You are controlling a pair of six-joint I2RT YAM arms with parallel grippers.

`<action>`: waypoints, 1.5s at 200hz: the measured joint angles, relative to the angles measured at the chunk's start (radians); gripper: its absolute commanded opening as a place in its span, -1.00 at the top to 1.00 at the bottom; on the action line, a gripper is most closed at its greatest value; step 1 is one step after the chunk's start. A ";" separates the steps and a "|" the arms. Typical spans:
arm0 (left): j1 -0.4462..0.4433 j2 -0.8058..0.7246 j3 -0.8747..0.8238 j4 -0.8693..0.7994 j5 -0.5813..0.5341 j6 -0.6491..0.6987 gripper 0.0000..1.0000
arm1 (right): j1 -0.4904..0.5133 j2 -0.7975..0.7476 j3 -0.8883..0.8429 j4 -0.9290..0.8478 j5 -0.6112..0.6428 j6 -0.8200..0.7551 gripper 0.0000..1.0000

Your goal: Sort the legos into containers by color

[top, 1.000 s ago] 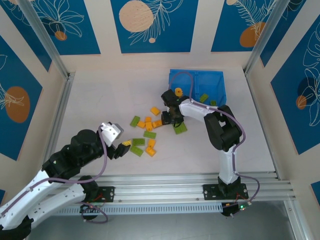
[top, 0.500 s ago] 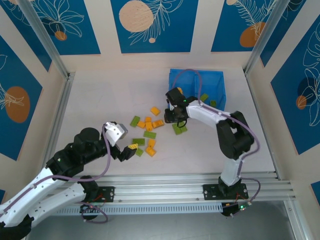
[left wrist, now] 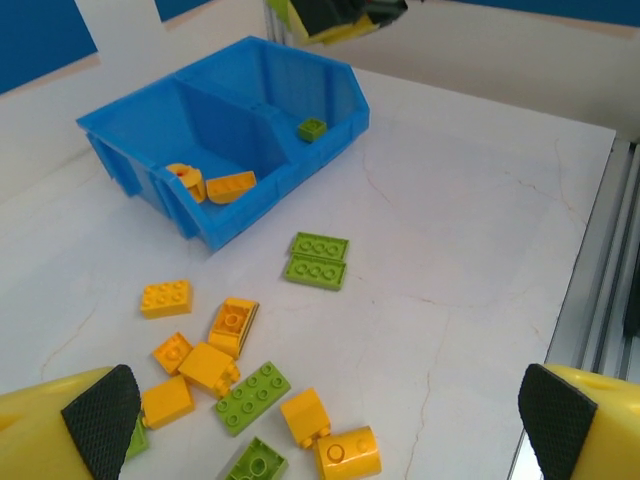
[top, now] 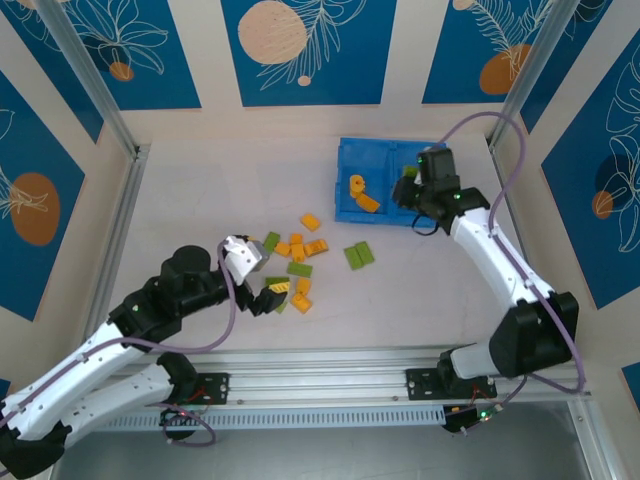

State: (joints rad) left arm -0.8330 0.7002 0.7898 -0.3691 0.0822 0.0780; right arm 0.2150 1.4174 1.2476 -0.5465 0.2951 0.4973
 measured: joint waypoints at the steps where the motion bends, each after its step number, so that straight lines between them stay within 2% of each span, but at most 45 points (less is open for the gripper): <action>1: 0.000 0.002 0.000 0.000 0.000 0.000 -1.00 | -0.009 0.008 0.004 -0.002 0.000 0.000 0.44; 30: 0.000 0.020 0.000 0.001 -0.015 -0.020 -1.00 | -0.111 0.236 0.128 -0.019 -0.006 0.000 0.45; 60: -0.001 0.053 0.029 -0.066 -0.097 -0.058 -1.00 | -0.151 0.452 0.241 -0.043 -0.011 0.016 0.43; 79: -0.001 0.062 0.036 -0.113 -0.136 -0.080 -1.00 | -0.166 0.555 0.315 -0.073 -0.017 0.032 0.34; 110: -0.001 0.061 0.036 -0.165 -0.206 -0.120 -1.00 | -0.174 0.636 0.391 -0.105 -0.033 0.051 0.11; 132: -0.001 0.070 0.036 -0.171 -0.251 -0.152 -1.00 | -0.174 0.627 0.402 -0.124 -0.038 0.060 0.08; 167: -0.001 0.151 0.036 -0.171 -0.327 -0.232 -1.00 | -0.174 0.533 0.392 -0.139 -0.051 0.061 0.07; 205: -0.001 0.288 0.037 -0.126 -0.349 -0.363 -1.00 | -0.127 0.232 0.243 -0.106 -0.146 0.063 -0.02; 220: -0.001 0.360 0.050 -0.108 -0.335 -0.395 -0.99 | -0.048 0.084 0.154 -0.083 -0.204 0.055 -0.05; 243: 0.014 0.507 0.120 -0.101 -0.308 -0.446 -0.96 | 0.142 -0.101 0.045 -0.064 -0.278 0.045 -0.12; 269: 0.058 0.678 0.254 -0.086 -0.285 -0.506 -0.90 | 0.346 -0.244 -0.068 -0.069 -0.322 0.086 -0.18; 300: 0.140 0.929 0.438 -0.033 -0.261 -0.625 -0.86 | 0.476 -0.342 -0.121 -0.132 -0.293 0.158 -0.21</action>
State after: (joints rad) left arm -0.6926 1.6291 1.2274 -0.4019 -0.1791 -0.5468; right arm 0.6910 1.0752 1.1267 -0.6785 0.0017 0.6556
